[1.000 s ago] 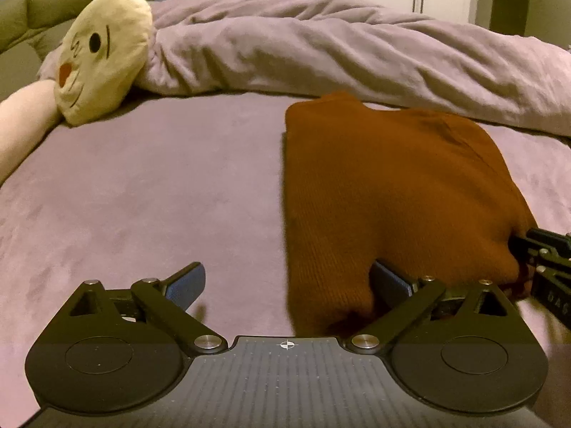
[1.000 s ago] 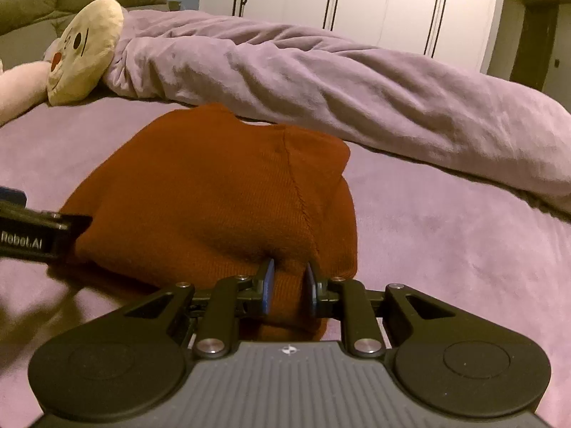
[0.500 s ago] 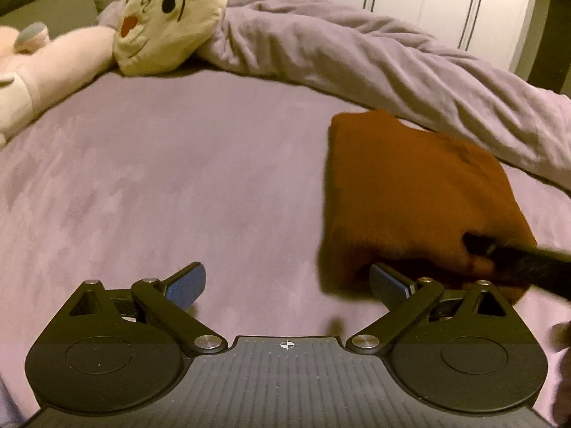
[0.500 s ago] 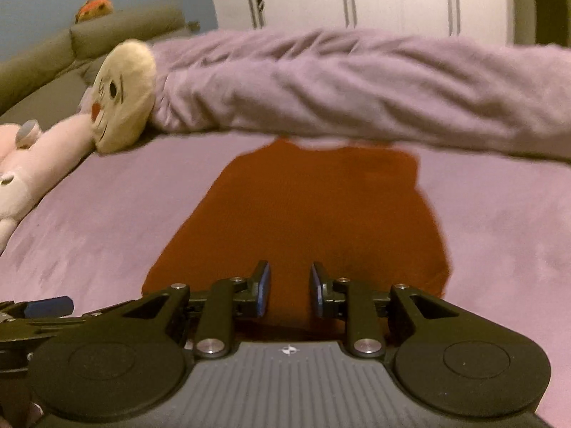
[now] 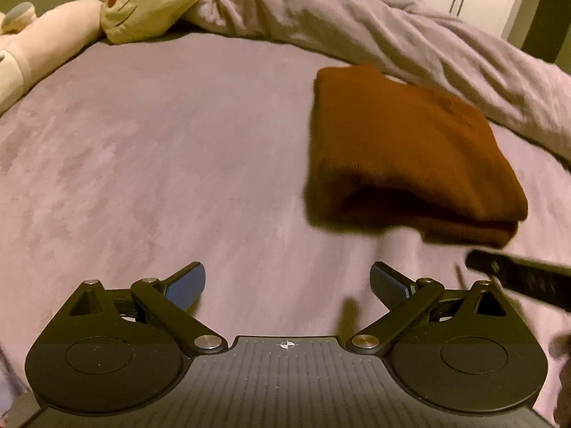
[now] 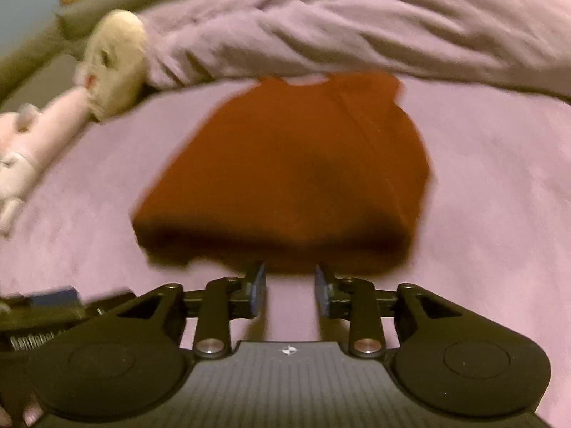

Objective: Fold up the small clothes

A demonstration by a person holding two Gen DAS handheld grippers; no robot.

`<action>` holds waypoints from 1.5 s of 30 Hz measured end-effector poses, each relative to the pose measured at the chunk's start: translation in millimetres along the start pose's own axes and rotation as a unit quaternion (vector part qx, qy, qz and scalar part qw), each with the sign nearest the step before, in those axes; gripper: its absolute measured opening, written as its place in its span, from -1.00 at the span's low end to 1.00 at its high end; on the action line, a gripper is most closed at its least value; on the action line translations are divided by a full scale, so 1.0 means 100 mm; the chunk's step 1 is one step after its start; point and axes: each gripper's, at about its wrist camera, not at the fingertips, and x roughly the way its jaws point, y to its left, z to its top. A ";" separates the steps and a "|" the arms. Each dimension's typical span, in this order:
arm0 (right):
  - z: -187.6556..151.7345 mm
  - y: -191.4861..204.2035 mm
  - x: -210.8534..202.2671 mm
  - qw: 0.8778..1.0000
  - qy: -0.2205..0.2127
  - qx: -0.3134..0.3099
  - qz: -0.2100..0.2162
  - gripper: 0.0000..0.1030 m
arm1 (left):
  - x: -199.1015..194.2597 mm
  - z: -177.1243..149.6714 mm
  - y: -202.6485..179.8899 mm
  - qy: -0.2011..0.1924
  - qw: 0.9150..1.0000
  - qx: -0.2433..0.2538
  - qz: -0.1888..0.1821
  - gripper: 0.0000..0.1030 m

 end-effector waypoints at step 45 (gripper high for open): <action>0.17 0.40 -0.97 0.990 0.055 -0.013 -0.131 0.92 | -0.79 0.35 -0.34 0.001 0.994 0.110 0.021 1.00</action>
